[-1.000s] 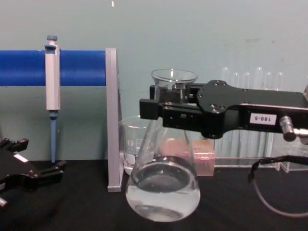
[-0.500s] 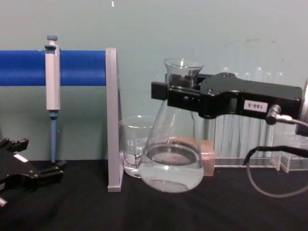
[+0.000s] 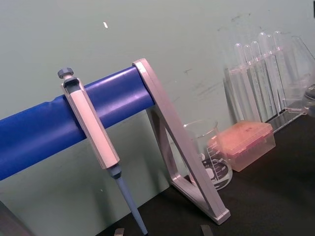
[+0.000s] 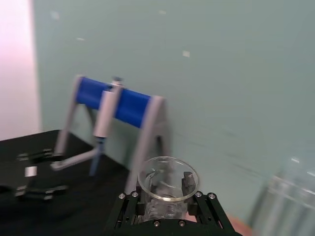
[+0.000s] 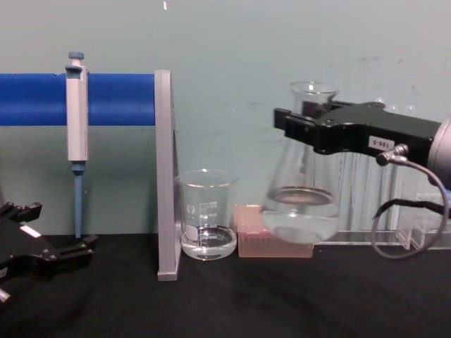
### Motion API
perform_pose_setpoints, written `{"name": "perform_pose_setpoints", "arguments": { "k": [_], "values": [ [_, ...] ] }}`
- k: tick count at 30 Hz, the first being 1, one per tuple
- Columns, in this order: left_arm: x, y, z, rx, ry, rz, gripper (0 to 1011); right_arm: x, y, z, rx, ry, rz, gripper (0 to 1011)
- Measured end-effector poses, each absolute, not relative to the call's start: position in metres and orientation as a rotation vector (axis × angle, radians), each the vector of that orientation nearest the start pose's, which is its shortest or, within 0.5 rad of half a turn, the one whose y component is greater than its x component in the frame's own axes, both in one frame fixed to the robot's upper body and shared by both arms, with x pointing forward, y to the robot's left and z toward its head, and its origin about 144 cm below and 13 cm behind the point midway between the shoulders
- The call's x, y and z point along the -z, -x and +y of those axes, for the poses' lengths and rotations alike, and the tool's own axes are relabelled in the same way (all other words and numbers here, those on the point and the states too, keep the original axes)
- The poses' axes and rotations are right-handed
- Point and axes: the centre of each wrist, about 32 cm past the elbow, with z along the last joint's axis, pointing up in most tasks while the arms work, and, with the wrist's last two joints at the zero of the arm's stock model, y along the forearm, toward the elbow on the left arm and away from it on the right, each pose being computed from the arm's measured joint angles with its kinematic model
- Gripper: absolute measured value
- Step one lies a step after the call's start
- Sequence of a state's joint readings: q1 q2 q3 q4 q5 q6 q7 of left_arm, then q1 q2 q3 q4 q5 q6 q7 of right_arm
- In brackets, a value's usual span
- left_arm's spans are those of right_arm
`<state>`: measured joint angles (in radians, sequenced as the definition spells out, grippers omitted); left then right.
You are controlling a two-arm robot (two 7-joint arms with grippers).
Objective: Grasp the erlenmeyer flask with one hand, shake it three times, then place it back.
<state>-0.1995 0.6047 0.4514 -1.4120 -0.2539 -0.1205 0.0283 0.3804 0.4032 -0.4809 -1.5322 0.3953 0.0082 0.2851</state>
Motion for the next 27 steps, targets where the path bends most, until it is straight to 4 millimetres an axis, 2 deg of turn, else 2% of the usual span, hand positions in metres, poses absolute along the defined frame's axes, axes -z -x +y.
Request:
{"name": "perform_pose_setpoints", "arguments": {
  "k": [13, 27],
  "values": [
    [-1.1398, -0.4886, 0.3097, -1.248, -0.304, -0.285, 1001, -1.2241, -0.5336, -0.2064, 1.149, 0.016, -0.149, 449],
    [-1.1398, -0.4886, 0.3097, -1.248, -0.304, -0.285, 1001, -1.2237, -0.5368, -0.2058, 1.271, 0.015, -0.13, 449]
  ]
}}
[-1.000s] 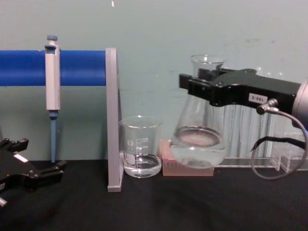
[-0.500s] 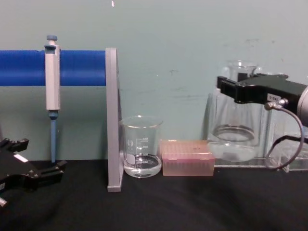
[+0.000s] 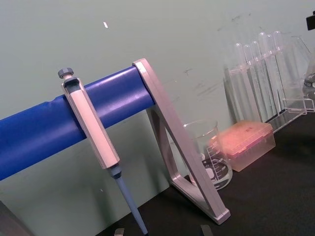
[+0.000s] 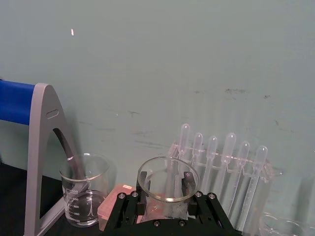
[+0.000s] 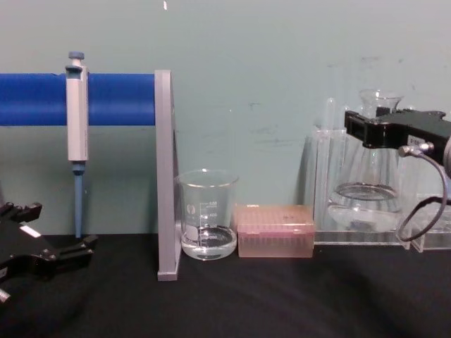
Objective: Grasp the erlenmeyer flask with one hand, shake it three times, then place it back.
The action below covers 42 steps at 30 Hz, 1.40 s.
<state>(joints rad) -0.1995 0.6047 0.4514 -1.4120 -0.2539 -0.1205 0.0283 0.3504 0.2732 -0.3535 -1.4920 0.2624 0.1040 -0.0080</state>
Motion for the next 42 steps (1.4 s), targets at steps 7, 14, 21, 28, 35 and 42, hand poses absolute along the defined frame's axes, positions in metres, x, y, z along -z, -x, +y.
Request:
{"name": "perform_pose_setpoints", "arguments": {
  "k": [7, 14, 21, 28, 35, 42],
  "values": [
    [-1.14, -0.489, 0.31, -1.248, -0.304, -0.285, 1001, -1.223, -0.537, -0.206, 1.255, 0.012, -0.121, 449],
    [-1.14, -0.489, 0.31, -1.248, -0.304, -0.285, 1001, -1.224, -0.537, -0.207, 1.212, 0.008, -0.116, 449],
    [-1.14, -0.489, 0.31, -1.248, -0.304, -0.285, 1001, -1.225, -0.536, -0.208, 1.136, 0.003, -0.109, 449],
    [-1.14, -0.489, 0.31, -1.248, -0.304, -0.285, 1001, -1.226, -0.535, -0.211, 1.007, 0.005, -0.108, 450],
    [-1.14, -0.489, 0.31, -1.248, -0.304, -0.285, 1001, -1.227, -0.536, -0.215, 0.864, 0.009, -0.127, 449],
    [-1.14, -0.489, 0.31, -1.248, -0.304, -0.285, 1001, -1.227, -0.536, -0.217, 0.741, 0.013, -0.146, 449]
  ]
}}
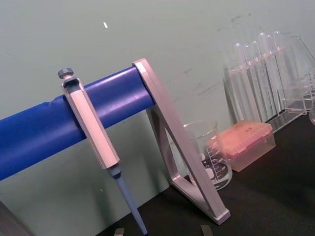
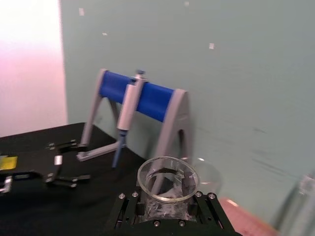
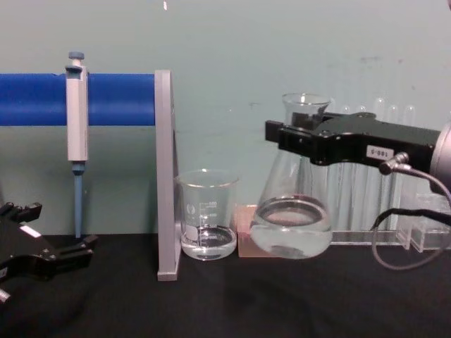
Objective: Grasp the erlenmeyer flask with one hand, shake it three times, then place it back.
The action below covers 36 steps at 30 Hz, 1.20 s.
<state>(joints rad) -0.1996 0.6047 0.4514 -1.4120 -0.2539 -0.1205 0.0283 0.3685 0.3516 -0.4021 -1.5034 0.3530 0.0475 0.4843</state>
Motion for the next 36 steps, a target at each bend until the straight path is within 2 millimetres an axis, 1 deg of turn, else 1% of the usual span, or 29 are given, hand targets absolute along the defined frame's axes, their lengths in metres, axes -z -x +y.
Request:
{"name": "perform_pose_setpoints", "arguments": {
  "k": [7, 17, 36],
  "values": [
    [-1.14, -0.489, 0.31, -1.248, -0.305, -0.285, 1001, -1.226, -0.538, -0.219, 0.666, 0.012, -0.153, 449],
    [-1.14, -0.489, 0.31, -1.248, -0.304, -0.285, 1001, -1.222, -0.541, -0.217, 0.652, 0.015, -0.15, 449],
    [-1.14, -0.489, 0.31, -1.248, -0.304, -0.285, 1001, -1.193, -0.549, -0.214, 0.655, 0.055, -0.102, 449]
  ]
}}
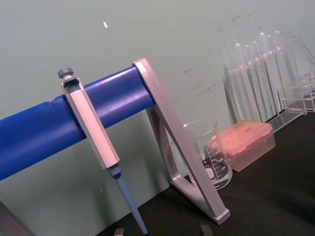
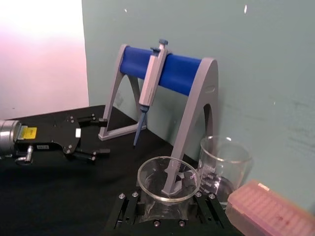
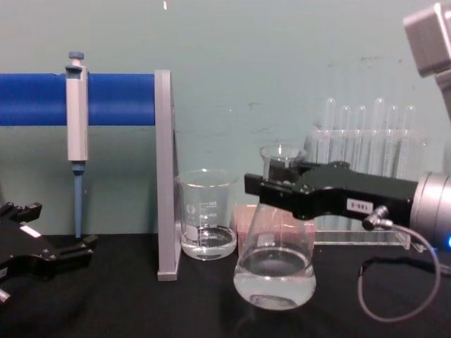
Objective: Grasp the erlenmeyer flask with one hand, shake it three times, then place it back.
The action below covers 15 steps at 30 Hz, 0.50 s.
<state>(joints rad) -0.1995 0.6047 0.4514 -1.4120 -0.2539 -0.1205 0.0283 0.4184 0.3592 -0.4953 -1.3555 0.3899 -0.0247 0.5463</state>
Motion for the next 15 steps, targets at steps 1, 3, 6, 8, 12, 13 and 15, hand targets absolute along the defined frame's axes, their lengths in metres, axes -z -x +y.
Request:
{"name": "perform_pose_setpoints", "arguments": {
  "k": [1, 3, 6, 8, 12, 13, 15],
  "values": [
    [-1.14, -0.489, 0.31, -1.248, -0.304, -0.285, 1001, -1.192, -0.549, -0.214, 0.656, 0.058, -0.1, 449],
    [-1.14, -0.489, 0.31, -1.248, -0.305, -0.285, 1001, -1.189, -0.55, -0.214, 0.656, 0.063, -0.093, 449],
    [-1.14, -0.489, 0.31, -1.248, -0.304, -0.285, 1001, -1.186, -0.551, -0.214, 0.657, 0.071, -0.087, 450],
    [-1.14, -0.489, 0.31, -1.248, -0.304, -0.285, 1001, -1.183, -0.552, -0.213, 0.658, 0.077, -0.085, 449],
    [-1.14, -0.489, 0.31, -1.248, -0.304, -0.285, 1001, -1.18, -0.552, -0.213, 0.659, 0.089, -0.086, 449],
    [-1.14, -0.489, 0.31, -1.248, -0.304, -0.285, 1001, -1.178, -0.552, -0.213, 0.66, 0.093, -0.085, 449],
    [-1.14, -0.489, 0.31, -1.248, -0.304, -0.285, 1001, -1.177, -0.552, -0.213, 0.662, 0.097, -0.084, 449]
  ]
}}
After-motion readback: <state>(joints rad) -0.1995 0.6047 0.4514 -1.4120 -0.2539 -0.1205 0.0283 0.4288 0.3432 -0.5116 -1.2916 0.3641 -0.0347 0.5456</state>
